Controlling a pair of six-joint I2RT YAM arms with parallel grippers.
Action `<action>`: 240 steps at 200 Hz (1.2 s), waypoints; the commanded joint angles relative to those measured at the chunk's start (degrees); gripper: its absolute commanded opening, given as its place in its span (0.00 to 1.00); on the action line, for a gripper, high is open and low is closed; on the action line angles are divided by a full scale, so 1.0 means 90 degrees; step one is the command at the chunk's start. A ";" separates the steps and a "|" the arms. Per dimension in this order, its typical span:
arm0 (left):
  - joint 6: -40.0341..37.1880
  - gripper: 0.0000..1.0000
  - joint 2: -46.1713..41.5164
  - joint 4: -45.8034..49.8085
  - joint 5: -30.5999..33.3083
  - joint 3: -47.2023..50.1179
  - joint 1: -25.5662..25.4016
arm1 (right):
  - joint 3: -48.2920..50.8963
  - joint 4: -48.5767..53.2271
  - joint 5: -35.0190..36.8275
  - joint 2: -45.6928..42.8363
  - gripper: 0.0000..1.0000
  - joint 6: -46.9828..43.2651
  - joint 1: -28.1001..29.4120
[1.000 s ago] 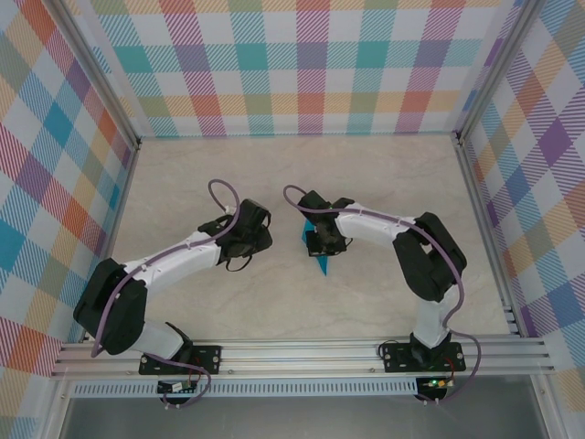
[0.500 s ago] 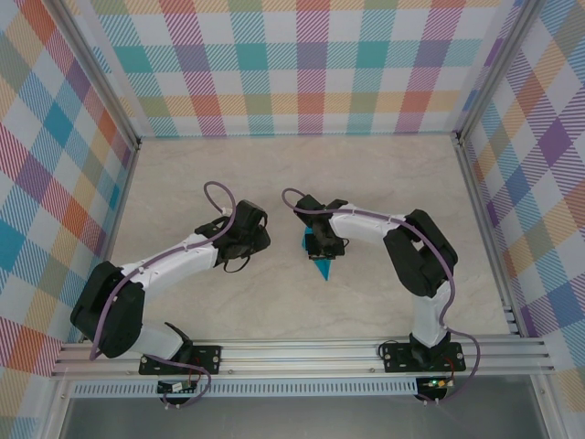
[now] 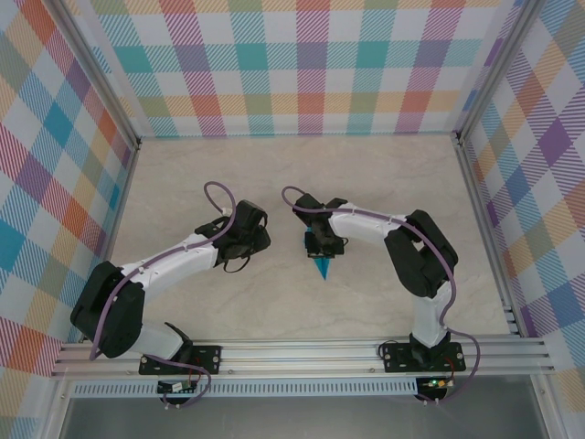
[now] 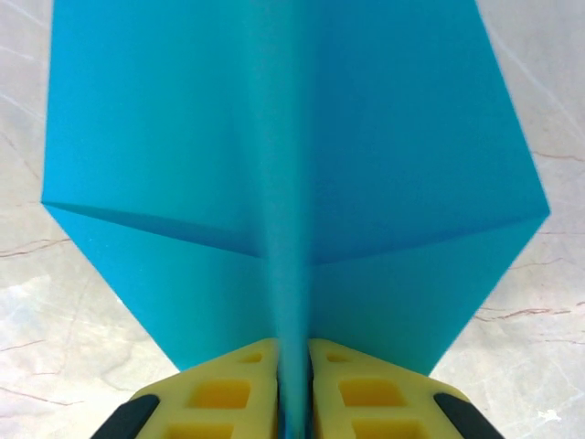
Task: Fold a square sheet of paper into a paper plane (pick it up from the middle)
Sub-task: Move a paper plane to the center of the table.
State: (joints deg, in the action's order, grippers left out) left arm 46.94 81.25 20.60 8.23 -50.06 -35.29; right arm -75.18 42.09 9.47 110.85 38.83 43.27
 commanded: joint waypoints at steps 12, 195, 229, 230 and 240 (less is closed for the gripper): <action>-0.0019 0.37 -0.0065 0.0030 0.0073 -0.0093 0.0093 | -0.0250 0.0109 0.0090 0.0302 0.16 0.0241 0.0104; -0.0241 0.38 -0.0147 0.0233 0.0156 -0.0192 0.0093 | -0.0692 0.0574 0.0329 -0.0263 0.30 0.0186 0.0163; -0.0270 0.39 -0.0169 0.0242 0.0170 -0.0203 0.0092 | -0.0665 0.0576 0.0340 -0.0490 0.32 0.0161 0.0160; -0.0272 0.39 -0.0170 0.0241 0.0170 -0.0201 0.0093 | -0.0663 0.0572 0.0337 -0.0495 0.32 0.0160 0.0162; -0.0310 0.39 -0.0163 0.0257 0.0170 -0.0227 0.0093 | -0.0605 0.0497 0.0298 -0.0647 0.32 0.0139 0.0163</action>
State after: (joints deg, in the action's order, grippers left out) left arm 45.39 81.25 21.04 8.67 -50.50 -35.14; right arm -79.68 45.34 11.57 108.57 41.12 44.36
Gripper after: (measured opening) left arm 0.387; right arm 0.323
